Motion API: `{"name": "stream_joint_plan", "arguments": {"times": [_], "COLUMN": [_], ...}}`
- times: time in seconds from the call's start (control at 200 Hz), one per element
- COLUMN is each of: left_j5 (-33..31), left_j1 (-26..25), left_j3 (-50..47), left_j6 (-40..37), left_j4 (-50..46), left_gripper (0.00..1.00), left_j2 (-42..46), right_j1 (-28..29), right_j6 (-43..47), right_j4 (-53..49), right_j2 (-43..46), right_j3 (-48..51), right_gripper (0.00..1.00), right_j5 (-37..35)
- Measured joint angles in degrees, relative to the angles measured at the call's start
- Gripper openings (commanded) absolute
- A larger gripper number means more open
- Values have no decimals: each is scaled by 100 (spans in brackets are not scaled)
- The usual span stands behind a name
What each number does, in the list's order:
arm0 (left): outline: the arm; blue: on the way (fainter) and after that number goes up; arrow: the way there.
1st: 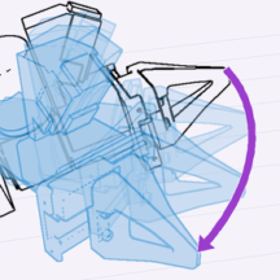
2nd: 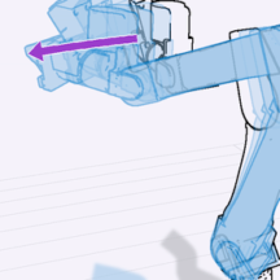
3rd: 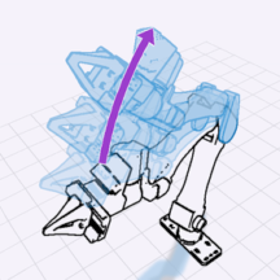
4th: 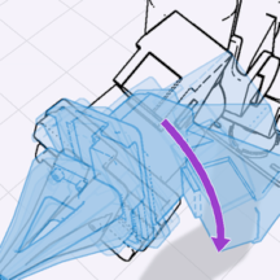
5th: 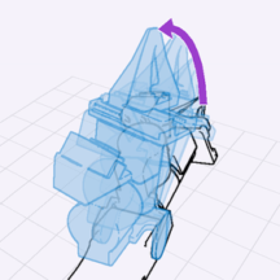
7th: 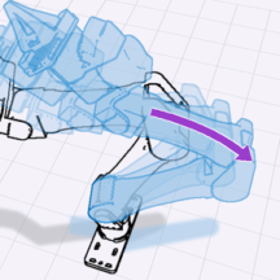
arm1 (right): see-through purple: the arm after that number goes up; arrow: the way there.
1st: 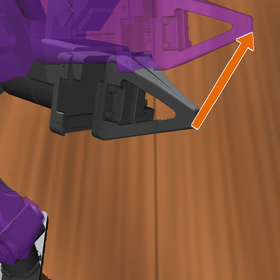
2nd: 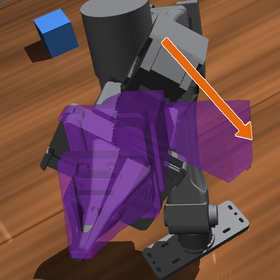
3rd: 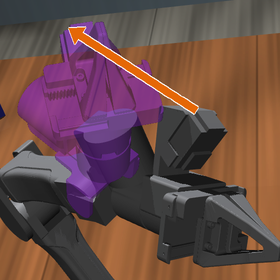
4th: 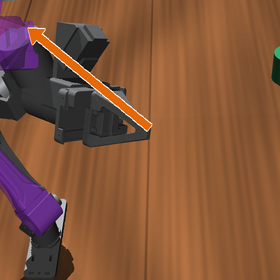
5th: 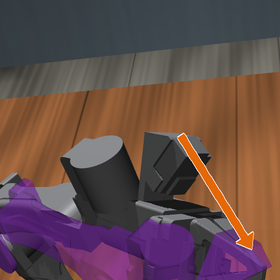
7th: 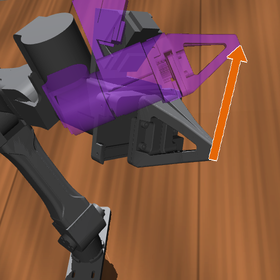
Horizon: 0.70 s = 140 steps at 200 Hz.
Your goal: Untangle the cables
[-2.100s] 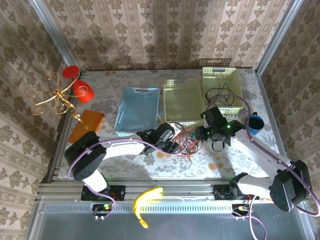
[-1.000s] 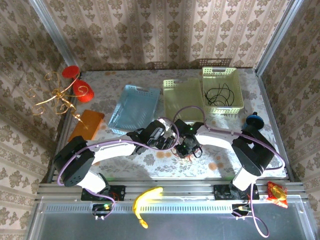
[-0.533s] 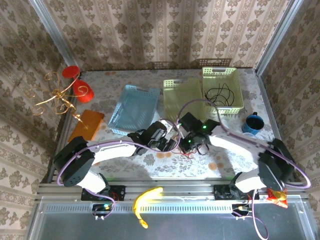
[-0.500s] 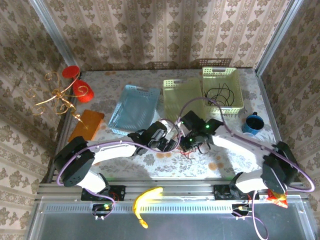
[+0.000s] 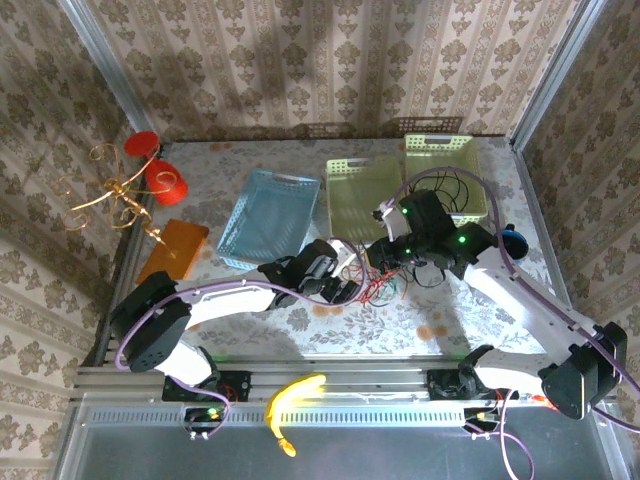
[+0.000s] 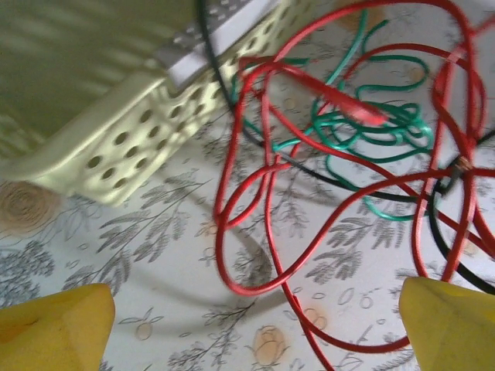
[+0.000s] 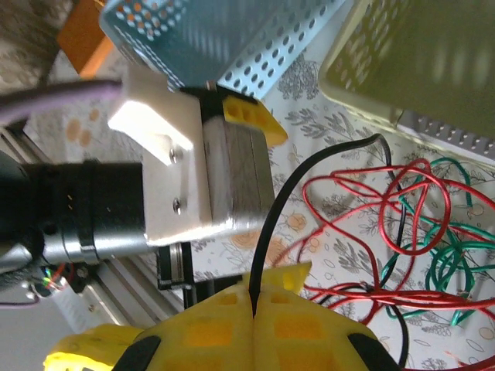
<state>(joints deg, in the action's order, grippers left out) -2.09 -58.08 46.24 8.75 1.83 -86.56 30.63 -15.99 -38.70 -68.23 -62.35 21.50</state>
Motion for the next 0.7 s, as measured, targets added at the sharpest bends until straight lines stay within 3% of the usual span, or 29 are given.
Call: {"name": "stream_joint_plan", "arguments": {"times": [0.395,0.7], "left_j5": [817,992], "left_j1": [-146,-39], "left_j3": [306,699], "left_j6": [-411,-459], "left_j4": [-111,-341], "left_gripper": [96,96], "left_j2": [0,-446], "right_j1": [-79,-210], "right_j6": [-448,-837], "right_j4": [168,232], "right_j2": [-42,-273], "right_j3": [4,4], "right_gripper": [0,0], "right_j5": [-219,-564]}}
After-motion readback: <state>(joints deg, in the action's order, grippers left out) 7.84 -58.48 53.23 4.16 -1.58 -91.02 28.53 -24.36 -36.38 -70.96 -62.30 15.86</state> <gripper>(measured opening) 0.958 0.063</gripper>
